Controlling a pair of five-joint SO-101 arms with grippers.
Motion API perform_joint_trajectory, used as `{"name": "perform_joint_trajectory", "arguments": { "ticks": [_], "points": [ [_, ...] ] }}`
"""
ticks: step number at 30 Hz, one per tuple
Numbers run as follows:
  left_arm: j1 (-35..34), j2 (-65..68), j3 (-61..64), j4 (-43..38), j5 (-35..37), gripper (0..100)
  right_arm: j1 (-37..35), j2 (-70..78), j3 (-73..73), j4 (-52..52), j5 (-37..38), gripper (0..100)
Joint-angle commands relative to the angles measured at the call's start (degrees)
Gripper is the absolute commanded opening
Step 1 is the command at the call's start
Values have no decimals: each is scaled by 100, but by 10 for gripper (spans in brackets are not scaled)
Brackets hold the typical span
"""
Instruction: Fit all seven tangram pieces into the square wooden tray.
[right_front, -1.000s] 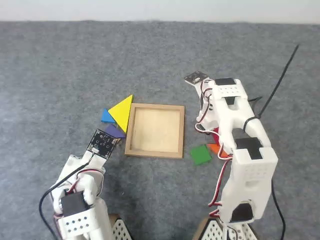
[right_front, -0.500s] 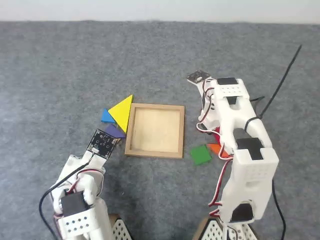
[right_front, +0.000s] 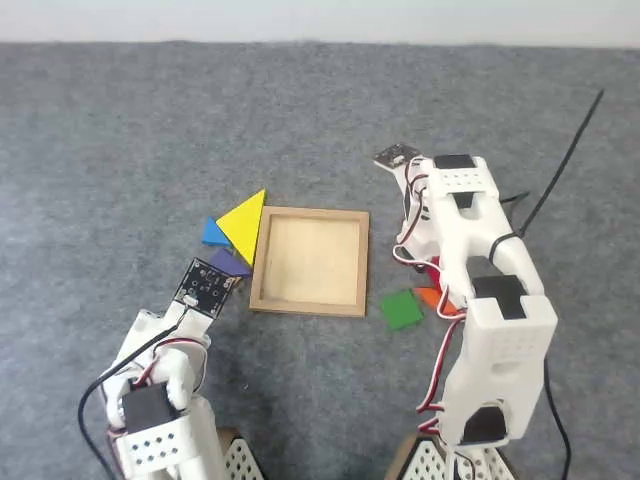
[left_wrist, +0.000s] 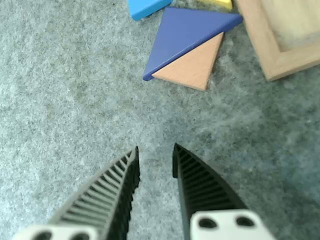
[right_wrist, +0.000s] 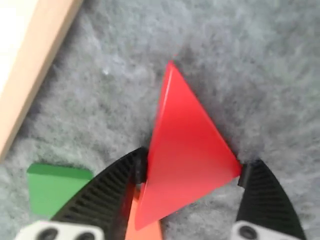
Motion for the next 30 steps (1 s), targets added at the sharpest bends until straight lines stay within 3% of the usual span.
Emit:
{"name": "perform_joint_trajectory", "arguments": {
  "ticks": [1, 8, 20, 26, 30],
  "points": [
    [-35, -105, -92, 53, -35, 115, 40, -92, -229, 356, -97, 270],
    [-35, -105, -92, 53, -35, 115, -40, -743, -290, 752, -264, 270],
    [-35, -105, -92, 53, -44, 115, -884, -1789, -246, 1279, -1020, 270],
    [-35, -105, -92, 53, -44, 115, -286, -1262, 176, 673, -404, 287],
    [-35, -105, -92, 53, -44, 115, -4, -681, 211, 497, 132, 421]
  ]
}}
